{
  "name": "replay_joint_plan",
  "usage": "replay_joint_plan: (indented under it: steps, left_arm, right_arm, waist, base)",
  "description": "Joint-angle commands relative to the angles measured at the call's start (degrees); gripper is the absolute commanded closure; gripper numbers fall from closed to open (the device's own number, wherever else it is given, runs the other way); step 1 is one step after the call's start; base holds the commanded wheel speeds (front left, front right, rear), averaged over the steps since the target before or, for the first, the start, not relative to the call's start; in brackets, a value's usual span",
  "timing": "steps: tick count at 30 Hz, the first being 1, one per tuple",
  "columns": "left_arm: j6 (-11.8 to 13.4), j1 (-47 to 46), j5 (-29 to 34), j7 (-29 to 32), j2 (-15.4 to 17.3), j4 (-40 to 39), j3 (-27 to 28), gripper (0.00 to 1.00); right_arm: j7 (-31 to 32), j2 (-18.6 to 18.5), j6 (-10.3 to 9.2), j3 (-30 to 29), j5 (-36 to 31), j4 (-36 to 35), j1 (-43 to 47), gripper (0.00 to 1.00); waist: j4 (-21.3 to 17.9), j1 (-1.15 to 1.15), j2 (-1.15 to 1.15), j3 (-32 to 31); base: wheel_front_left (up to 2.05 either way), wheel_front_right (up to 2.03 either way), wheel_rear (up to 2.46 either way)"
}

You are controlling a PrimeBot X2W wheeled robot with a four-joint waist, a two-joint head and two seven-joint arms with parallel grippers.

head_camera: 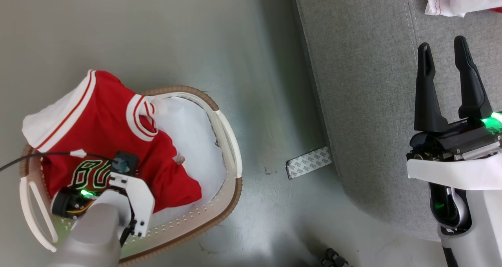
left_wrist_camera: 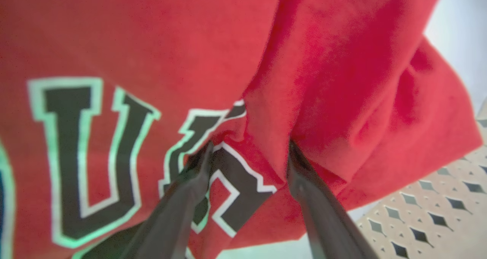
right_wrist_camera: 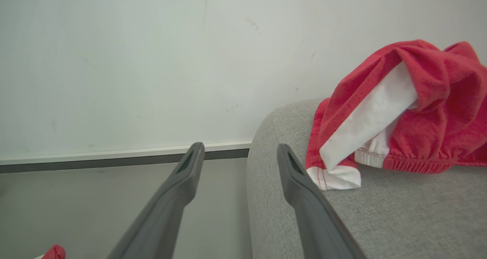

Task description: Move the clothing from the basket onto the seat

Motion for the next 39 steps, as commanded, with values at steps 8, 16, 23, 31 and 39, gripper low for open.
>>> replay_joint_plan:
  steps: [8, 16, 23, 31, 39]
  left_arm:
    - [0.4, -0.3, -1.2, -1.7, -0.4, 0.3, -0.6, 1.00]
    - [0.0, 2.7, -2.7, -4.8, -2.7, 0.4, -1.1, 1.00]
    - [-0.3, 7.4, -5.3, -10.5, -6.5, 0.2, -2.0, 1.00]
    - [-0.3, 12.9, -11.9, -15.6, -8.7, -4.5, -7.2, 1.00]
    - [-0.3, 15.6, -19.6, -17.7, -8.4, -12.2, -13.6, 1.00]
  right_arm:
    - [-0.2, 0.0, -0.13, -0.1, 0.0, 1.0, -0.8, 0.00]
    - [-0.2, -1.0, -0.13, 0.2, -0.6, 2.2, -0.1, 0.00]
    - [-0.2, -2.6, -0.13, 0.5, -1.0, 3.8, 2.2, 0.00]
    - [-0.2, -4.3, -0.13, 1.6, -0.6, 6.2, 5.8, 0.00]
    - [-0.2, -4.8, -0.13, 2.3, -0.2, 7.9, 9.4, 0.00]
  waist:
    - [0.5, -0.01, 0.00, -1.0]
    - [2.1, -0.01, 0.00, -7.5]
    - [6.0, -0.01, 0.00, -18.5]
    - [11.3, -0.01, 0.00, -30.7]
    - [16.5, -0.01, 0.00, -38.5]
  base:
    - [0.00, 0.00, 0.00]
    - [0.00, 0.00, 0.00]
    - [0.00, 0.00, 0.00]
    - [0.00, 0.00, 0.00]
    - [0.00, 0.00, 0.00]
